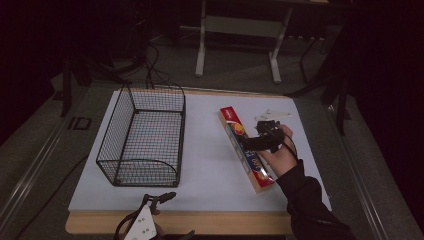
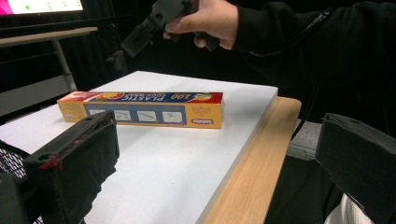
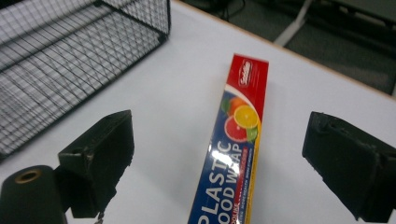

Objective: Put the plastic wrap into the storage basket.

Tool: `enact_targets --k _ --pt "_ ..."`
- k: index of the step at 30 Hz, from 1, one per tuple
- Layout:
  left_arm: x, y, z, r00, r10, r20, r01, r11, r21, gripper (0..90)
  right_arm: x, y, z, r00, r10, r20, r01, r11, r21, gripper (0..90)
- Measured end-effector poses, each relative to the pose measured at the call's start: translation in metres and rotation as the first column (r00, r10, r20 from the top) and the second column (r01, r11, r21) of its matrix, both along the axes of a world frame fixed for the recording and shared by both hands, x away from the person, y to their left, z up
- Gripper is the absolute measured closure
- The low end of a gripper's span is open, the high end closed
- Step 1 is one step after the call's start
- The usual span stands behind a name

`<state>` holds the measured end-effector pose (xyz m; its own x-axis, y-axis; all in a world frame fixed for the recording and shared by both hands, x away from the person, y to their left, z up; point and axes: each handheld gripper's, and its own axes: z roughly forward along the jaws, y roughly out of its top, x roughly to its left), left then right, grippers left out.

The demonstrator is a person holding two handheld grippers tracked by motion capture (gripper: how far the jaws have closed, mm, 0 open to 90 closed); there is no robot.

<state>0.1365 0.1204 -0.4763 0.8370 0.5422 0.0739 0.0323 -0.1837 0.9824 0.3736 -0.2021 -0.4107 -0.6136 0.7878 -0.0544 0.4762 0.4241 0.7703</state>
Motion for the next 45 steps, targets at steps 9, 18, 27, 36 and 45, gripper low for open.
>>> enact_targets --k 9,18,27,36,45 --pt "0.000 0.000 0.000 1.0000 -0.003 0.002 0.003 1.0000 0.005 0.0 0.027 0.005 -0.030 0.9877 -0.058 -0.145 0.054 0.998 -0.035 9.9" --pt "0.000 0.000 -0.001 1.0000 -0.010 0.001 0.010 0.9999 0.008 0.0 0.043 0.007 -0.050 0.9713 -0.103 -0.214 0.092 0.994 -0.062 13.5" --pt "0.000 0.000 -0.001 0.9999 -0.015 0.002 0.015 0.9998 0.013 0.0 0.058 0.017 -0.072 0.9367 -0.165 -0.309 0.126 0.982 -0.140 17.8" --pt "0.000 0.000 -0.001 0.9999 -0.016 0.003 0.016 0.9998 0.015 0.0 0.064 0.023 -0.083 0.8949 -0.227 -0.384 0.148 0.963 -0.223 23.1" --pt "0.000 -0.001 -0.001 0.9999 -0.016 0.006 0.016 0.9996 0.024 0.0 0.067 0.024 -0.089 0.8705 -0.258 -0.419 0.148 0.950 -0.276 35.4"
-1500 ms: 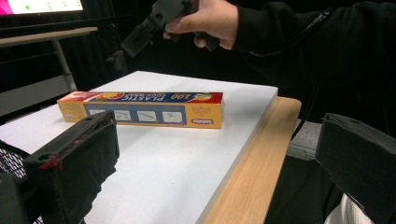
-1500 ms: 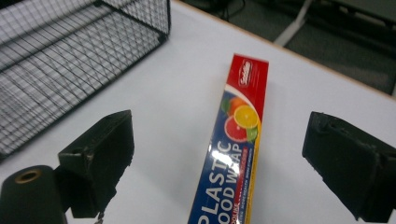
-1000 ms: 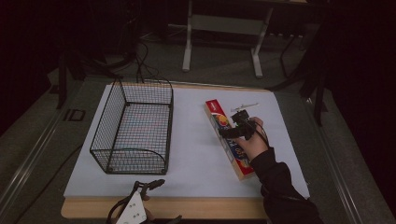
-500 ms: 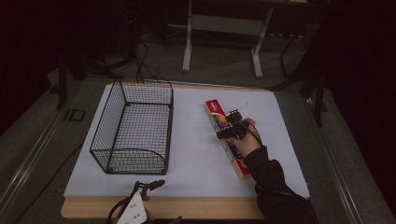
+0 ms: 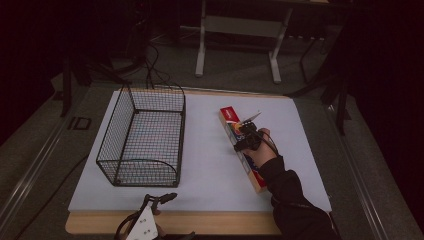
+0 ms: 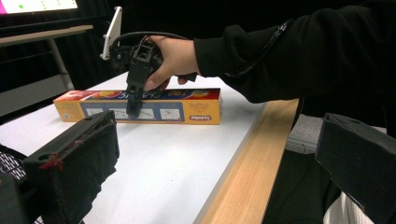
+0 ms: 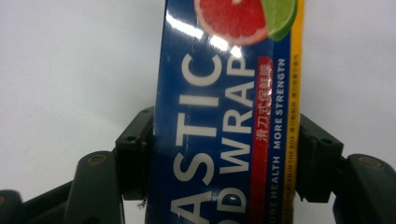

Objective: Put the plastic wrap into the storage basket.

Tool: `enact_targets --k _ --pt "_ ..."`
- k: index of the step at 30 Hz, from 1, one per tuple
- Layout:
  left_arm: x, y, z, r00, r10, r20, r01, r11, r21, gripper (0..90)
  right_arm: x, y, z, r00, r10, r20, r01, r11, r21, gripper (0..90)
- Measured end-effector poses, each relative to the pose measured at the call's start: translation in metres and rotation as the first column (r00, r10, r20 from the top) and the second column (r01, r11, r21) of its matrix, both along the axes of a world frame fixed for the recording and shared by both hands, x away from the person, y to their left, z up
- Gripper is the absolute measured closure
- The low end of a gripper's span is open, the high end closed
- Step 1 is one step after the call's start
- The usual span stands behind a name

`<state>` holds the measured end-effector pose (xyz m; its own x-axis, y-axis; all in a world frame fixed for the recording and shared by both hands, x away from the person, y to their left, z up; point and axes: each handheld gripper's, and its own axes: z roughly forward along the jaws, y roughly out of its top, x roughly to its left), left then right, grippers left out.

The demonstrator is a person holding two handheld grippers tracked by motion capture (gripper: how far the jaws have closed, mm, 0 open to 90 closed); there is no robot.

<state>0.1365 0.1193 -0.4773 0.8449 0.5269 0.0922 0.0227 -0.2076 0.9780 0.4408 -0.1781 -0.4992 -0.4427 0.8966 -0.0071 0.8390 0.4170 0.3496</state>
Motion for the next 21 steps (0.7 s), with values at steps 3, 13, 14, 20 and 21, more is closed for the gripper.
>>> enact_targets --k 3,13,14,20,21 --pt "0.000 0.000 0.000 1.0000 0.001 0.001 -0.001 1.0000 0.001 0.0 0.000 0.001 0.001 1.0000 0.005 -0.003 -0.005 1.000 -0.013 37.4" --pt "0.000 0.000 0.000 1.0000 0.001 0.002 -0.001 1.0000 0.004 0.0 0.000 0.001 0.012 0.9997 -0.014 0.018 0.015 1.000 -0.019 39.3" --pt "0.000 0.000 0.000 1.0000 0.001 0.003 -0.001 1.0000 0.005 0.0 0.000 0.001 0.019 0.9991 -0.022 0.035 0.023 1.000 -0.005 39.4" --pt "0.001 -0.001 0.000 1.0000 0.000 0.004 0.000 1.0000 0.009 0.0 0.000 0.002 0.039 0.9971 -0.030 0.070 0.028 0.999 0.023 39.5" --pt "0.001 -0.001 0.000 1.0000 0.000 0.005 0.000 0.9999 0.011 0.0 0.000 0.003 0.043 0.9964 -0.028 0.081 0.025 0.999 0.030 39.4"
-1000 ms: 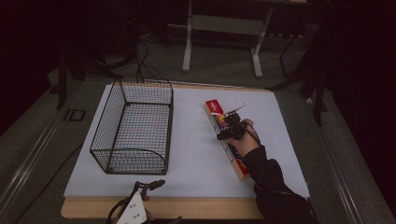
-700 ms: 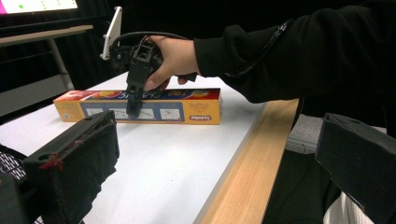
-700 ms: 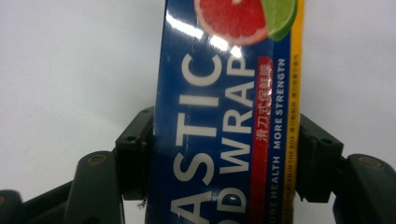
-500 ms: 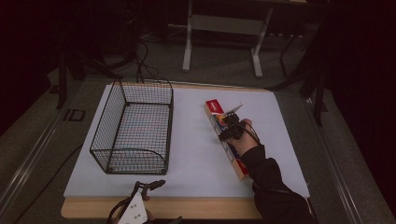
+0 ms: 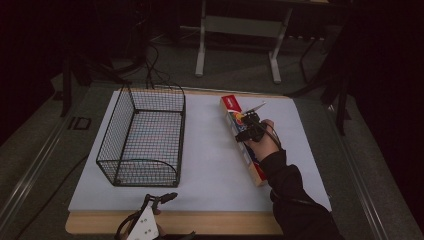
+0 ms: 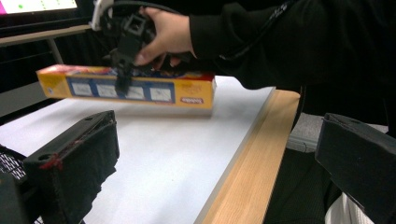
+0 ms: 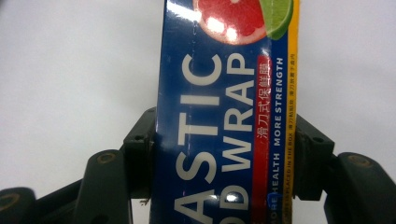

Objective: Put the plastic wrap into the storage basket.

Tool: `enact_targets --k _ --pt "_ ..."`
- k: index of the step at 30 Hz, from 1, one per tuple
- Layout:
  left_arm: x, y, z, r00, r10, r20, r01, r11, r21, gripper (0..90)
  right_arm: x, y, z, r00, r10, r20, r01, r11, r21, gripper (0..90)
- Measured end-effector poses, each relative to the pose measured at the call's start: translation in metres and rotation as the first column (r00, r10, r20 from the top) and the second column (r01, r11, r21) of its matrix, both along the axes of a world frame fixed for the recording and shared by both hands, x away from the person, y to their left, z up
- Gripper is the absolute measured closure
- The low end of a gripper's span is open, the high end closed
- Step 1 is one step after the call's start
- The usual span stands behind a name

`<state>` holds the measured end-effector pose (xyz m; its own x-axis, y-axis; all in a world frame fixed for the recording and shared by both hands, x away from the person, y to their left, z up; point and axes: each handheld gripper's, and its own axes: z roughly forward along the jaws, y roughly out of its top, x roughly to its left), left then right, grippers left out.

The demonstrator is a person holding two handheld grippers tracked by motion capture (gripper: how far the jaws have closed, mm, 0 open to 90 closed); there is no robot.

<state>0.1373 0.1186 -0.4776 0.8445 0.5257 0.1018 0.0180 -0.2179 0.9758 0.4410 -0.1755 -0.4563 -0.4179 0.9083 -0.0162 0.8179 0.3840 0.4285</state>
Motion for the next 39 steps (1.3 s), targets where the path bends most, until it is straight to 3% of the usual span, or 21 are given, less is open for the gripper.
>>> enact_targets --k 7,11,17,31,39 --pt "0.000 0.000 0.000 1.0000 0.001 0.002 -0.001 1.0000 -0.004 0.0 -0.003 0.010 0.035 0.9942 0.008 0.108 -0.011 1.000 0.027 39.5" --pt "0.000 0.000 0.000 1.0000 0.000 0.003 0.000 1.0000 -0.002 0.0 -0.004 0.014 0.043 0.9911 0.018 0.132 -0.021 0.999 0.024 39.6" --pt "0.000 0.001 0.000 1.0000 0.001 0.002 -0.001 1.0000 -0.004 0.0 -0.009 0.030 0.067 0.9819 0.033 0.186 -0.049 0.996 0.080 39.7" --pt "-0.001 0.001 0.001 1.0000 0.001 0.005 -0.001 1.0000 -0.006 0.0 -0.014 0.067 0.107 0.9624 0.069 0.263 -0.104 0.987 0.121 39.8" --pt "-0.001 0.002 0.001 1.0000 0.004 0.005 -0.004 1.0000 -0.008 0.0 -0.017 0.092 0.122 0.9502 0.108 0.292 -0.147 0.982 0.116 39.8"
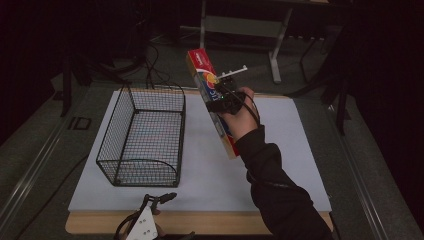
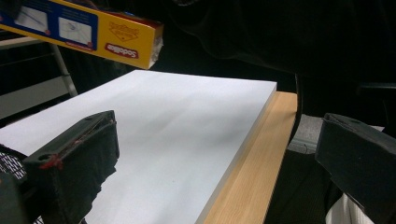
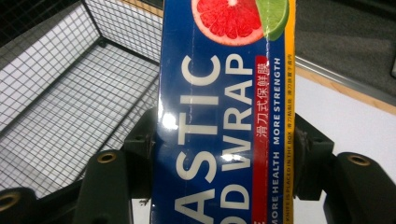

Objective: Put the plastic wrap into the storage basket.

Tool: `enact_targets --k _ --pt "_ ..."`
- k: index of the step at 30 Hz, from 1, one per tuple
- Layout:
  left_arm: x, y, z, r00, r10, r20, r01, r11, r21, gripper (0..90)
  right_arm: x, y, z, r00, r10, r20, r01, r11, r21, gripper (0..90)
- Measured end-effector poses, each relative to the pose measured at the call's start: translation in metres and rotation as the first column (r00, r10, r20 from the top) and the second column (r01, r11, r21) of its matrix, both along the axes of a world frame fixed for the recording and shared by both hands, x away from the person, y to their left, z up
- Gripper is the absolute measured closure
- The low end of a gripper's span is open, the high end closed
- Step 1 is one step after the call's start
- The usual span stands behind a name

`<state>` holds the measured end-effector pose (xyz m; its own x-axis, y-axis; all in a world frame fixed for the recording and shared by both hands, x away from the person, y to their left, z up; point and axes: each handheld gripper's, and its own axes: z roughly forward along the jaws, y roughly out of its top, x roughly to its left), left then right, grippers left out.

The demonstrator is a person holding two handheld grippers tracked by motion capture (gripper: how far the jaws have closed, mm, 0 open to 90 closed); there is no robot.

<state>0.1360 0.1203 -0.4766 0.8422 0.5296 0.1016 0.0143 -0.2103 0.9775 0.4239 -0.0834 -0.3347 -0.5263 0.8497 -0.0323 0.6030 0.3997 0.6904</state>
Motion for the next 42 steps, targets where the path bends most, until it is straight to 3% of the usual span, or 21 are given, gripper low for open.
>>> enact_targets --k 15,31,32,42 --pt "-0.002 0.001 0.000 1.0000 0.003 0.002 -0.003 1.0000 0.005 0.0 -0.006 0.046 0.019 0.9976 0.061 0.032 -0.062 0.998 0.022 39.7" --pt "-0.006 0.004 0.001 0.9999 0.009 0.010 -0.009 1.0000 -0.003 0.0 -0.010 0.091 0.020 0.9923 0.117 0.040 -0.118 0.993 0.029 39.8" --pt "-0.007 0.005 0.001 0.9998 0.013 0.014 -0.013 0.9999 -0.003 0.0 -0.012 0.101 0.020 0.9898 0.136 0.041 -0.138 0.990 0.032 39.8" --pt "-0.009 0.007 0.001 0.9995 0.029 0.015 -0.028 0.9996 -0.005 0.0 -0.013 0.137 0.016 0.9841 0.173 0.040 -0.175 0.983 0.049 39.8"
